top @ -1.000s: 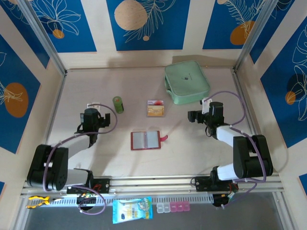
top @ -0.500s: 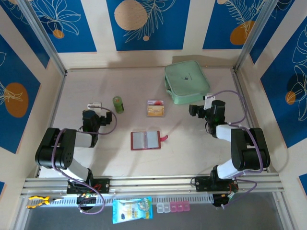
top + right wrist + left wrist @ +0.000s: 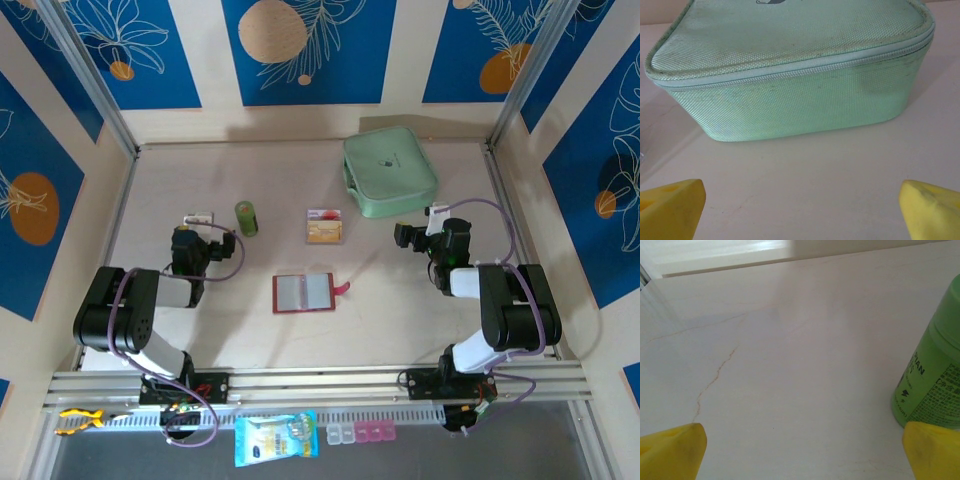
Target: Take the credit cards out of the card holder
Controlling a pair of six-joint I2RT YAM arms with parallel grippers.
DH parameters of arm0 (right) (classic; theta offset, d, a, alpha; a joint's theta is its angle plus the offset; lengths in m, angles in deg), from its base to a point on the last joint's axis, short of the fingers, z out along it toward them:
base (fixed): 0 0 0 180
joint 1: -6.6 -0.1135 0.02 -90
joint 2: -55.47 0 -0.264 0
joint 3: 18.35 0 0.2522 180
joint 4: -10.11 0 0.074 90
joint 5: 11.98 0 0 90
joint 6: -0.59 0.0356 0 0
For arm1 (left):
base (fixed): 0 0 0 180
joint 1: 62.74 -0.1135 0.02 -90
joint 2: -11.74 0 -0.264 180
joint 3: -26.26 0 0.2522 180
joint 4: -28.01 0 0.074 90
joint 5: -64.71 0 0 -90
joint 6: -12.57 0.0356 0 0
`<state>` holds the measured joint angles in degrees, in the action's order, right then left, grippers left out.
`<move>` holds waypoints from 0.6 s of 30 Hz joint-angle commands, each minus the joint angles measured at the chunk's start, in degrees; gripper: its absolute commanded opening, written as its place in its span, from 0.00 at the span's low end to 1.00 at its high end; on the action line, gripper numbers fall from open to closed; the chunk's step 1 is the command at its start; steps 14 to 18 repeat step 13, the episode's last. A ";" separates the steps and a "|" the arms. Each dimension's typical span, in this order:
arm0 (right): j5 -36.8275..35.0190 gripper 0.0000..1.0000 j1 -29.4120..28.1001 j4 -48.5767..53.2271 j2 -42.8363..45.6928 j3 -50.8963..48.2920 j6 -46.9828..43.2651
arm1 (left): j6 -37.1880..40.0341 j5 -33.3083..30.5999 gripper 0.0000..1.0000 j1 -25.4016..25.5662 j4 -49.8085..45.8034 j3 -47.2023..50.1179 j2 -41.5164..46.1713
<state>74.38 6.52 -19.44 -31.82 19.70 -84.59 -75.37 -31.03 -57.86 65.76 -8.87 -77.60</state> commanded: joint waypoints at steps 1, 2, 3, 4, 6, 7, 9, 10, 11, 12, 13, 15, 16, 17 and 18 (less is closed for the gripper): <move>0.56 0.99 0.27 -2.32 0.10 -0.30 0.46 | 0.80 1.69 1.00 -0.50 2.19 -0.03 -0.20; 0.41 0.99 0.26 -2.31 0.10 -0.29 0.43 | 0.75 1.69 1.00 -0.51 2.18 -0.08 -0.22; 0.42 0.99 0.23 -2.35 0.09 -0.17 0.45 | 0.80 1.69 1.00 -0.52 2.20 -0.05 -0.22; 0.50 0.99 0.26 -2.31 0.10 -0.21 0.41 | 0.78 1.68 1.00 -0.50 2.19 -0.09 -0.16; 0.55 0.99 0.25 -2.15 0.03 -0.11 0.45 | 0.75 1.78 1.00 -0.49 2.10 -0.11 -0.22; 0.50 0.99 0.17 -2.04 -0.07 -0.01 0.45 | 0.75 1.78 1.00 -0.52 2.11 -0.09 -0.22; 0.79 0.99 0.38 -1.81 -0.17 0.19 0.54 | 0.75 1.78 1.00 -0.53 2.04 -0.16 -0.22; 0.91 0.99 0.43 -1.83 -0.17 0.16 0.54 | 0.76 1.78 1.00 -0.55 2.08 -0.11 -0.22; 0.89 0.99 0.43 -1.79 -0.17 0.17 0.58 | 0.75 1.78 1.00 -0.50 2.03 -0.17 -0.21; 0.91 0.99 0.43 -2.24 -0.03 -0.09 0.57 | 0.75 1.78 1.00 -0.56 1.95 -0.18 -0.19; 0.76 0.99 0.43 -2.59 0.34 -0.52 0.56 | 0.77 1.83 1.00 -0.55 1.94 -0.16 -0.21; 0.76 0.99 0.43 -2.59 0.34 -0.52 0.56 | 0.77 1.83 1.00 -0.55 1.94 -0.16 -0.21; 0.76 0.99 0.43 -2.59 0.34 -0.52 0.56 | 0.77 1.83 1.00 -0.55 1.94 -0.16 -0.21; 0.76 0.99 0.43 -2.59 0.34 -0.52 0.56 | 0.77 1.83 1.00 -0.55 1.94 -0.16 -0.21; 0.76 0.99 0.43 -2.59 0.34 -0.52 0.56 | 0.77 1.83 1.00 -0.55 1.94 -0.16 -0.21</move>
